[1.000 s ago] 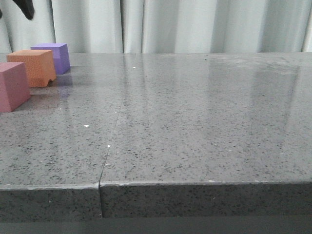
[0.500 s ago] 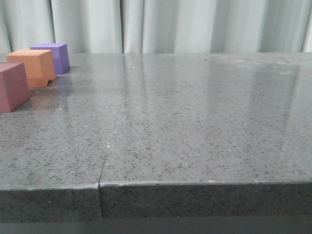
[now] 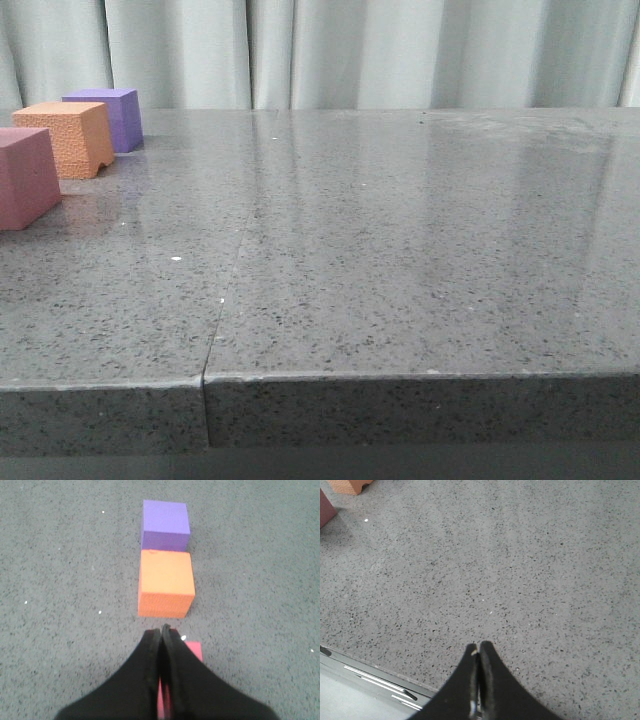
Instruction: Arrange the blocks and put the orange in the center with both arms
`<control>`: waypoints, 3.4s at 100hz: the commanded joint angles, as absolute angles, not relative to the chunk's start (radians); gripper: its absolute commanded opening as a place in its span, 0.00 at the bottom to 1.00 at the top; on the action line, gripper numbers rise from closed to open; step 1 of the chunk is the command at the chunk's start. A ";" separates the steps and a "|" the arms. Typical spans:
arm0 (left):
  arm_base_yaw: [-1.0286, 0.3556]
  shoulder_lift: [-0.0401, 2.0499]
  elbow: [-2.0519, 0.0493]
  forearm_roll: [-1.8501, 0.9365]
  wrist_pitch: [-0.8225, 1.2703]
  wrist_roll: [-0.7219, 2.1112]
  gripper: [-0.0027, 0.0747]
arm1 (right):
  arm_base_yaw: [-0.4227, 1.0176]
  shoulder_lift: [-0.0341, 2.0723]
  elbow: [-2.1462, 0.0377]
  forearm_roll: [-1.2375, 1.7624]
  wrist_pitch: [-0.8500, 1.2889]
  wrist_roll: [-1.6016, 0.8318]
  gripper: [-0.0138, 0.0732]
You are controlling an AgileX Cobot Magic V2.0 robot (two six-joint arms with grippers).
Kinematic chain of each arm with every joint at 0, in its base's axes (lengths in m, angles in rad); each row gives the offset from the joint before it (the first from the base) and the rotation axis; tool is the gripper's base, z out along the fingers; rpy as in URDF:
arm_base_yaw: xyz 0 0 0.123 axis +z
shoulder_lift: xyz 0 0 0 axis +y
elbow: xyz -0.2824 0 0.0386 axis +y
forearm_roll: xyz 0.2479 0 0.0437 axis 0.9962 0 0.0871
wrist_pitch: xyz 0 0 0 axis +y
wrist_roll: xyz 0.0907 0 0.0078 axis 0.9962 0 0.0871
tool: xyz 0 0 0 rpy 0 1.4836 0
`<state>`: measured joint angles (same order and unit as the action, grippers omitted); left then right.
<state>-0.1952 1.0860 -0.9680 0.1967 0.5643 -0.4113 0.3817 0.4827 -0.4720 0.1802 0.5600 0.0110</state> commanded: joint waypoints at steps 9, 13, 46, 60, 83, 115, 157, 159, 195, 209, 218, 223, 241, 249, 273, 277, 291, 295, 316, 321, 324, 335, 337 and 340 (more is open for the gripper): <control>-0.196 0.951 -0.874 0.192 0.430 -0.419 0.01 | 0.379 0.483 -0.497 0.179 0.488 0.000 0.08; -0.196 0.921 -0.844 0.192 0.422 -0.419 0.01 | 0.379 0.483 -0.497 0.179 0.488 0.000 0.08; -0.196 0.713 -0.668 0.178 0.404 -0.419 0.01 | 0.379 0.483 -0.497 0.179 0.488 0.000 0.08; -0.196 0.649 -0.614 0.178 0.432 -0.419 0.01 | 0.379 0.483 -0.497 0.179 0.488 0.000 0.08; -0.196 0.573 -0.528 0.178 0.436 -0.419 0.01 | 0.379 0.483 -0.497 0.179 0.488 0.000 0.08; -0.196 0.426 -0.406 0.260 0.427 -0.419 0.01 | 0.379 0.483 -0.497 0.179 0.488 0.000 0.08; -0.038 0.250 -0.204 0.103 0.062 -0.032 0.01 | 0.379 0.483 -0.497 0.179 0.488 0.000 0.08; -0.029 0.236 -0.191 0.103 0.047 -0.032 0.01 | 0.379 0.483 -0.497 0.179 0.488 0.000 0.08; 0.036 -0.039 0.004 0.037 0.028 -0.028 0.01 | 0.379 0.483 -0.497 0.179 0.488 0.000 0.08; 0.042 -0.033 0.042 0.016 -0.014 -0.028 0.01 | 0.379 0.485 -0.497 0.179 0.488 0.000 0.08; 0.044 -0.033 0.042 0.012 -0.014 -0.028 0.01 | 0.379 0.485 -0.497 0.179 0.489 0.000 0.08; 0.044 -0.033 0.042 0.009 -0.014 -0.028 0.01 | 0.379 0.485 -0.497 0.179 0.488 0.000 0.08; 0.044 -0.033 0.041 0.009 -0.014 -0.028 0.01 | 0.379 0.485 -0.497 0.179 0.488 0.000 0.08; 0.044 -0.033 0.041 0.009 -0.014 -0.028 0.01 | 0.379 0.485 -0.497 0.179 0.488 0.000 0.08; 0.044 -0.033 0.041 0.009 -0.014 -0.028 0.01 | 0.379 0.485 -0.497 0.179 0.488 0.000 0.08; 0.044 -0.033 0.041 0.009 -0.014 -0.028 0.01 | 0.379 0.485 -0.497 0.179 0.488 0.000 0.08; 0.044 -0.033 0.041 0.009 -0.014 -0.028 0.01 | 0.379 0.485 -0.497 0.179 0.488 0.000 0.08; 0.044 -0.033 0.041 0.009 -0.014 -0.028 0.01 | 0.379 0.485 -0.497 0.179 0.488 0.000 0.08; 0.044 -0.033 0.041 0.009 -0.014 -0.028 0.01 | 0.379 0.484 -0.497 0.179 0.488 0.000 0.08; 0.044 -0.033 0.041 0.009 -0.014 -0.028 0.01 | 0.379 0.484 -0.497 0.179 0.487 0.000 0.08; 0.044 -0.033 0.041 0.009 -0.014 -0.028 0.01 | 0.379 0.484 -0.497 0.180 0.487 0.000 0.08; 0.044 -0.033 0.041 0.009 -0.014 -0.028 0.01 | 0.377 0.483 -0.482 0.176 0.435 0.000 0.08; 0.044 -0.033 0.041 0.009 -0.014 -0.028 0.01 | 0.373 0.478 -0.474 0.174 0.403 0.000 0.08; 0.044 -0.033 0.041 0.009 -0.014 -0.028 0.01 | 0.366 0.470 -0.461 0.169 0.366 0.000 0.08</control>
<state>0.0440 -0.0061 0.0011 0.0177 0.0717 -0.0268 0.3817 0.4809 -0.4601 0.1802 0.5191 0.0110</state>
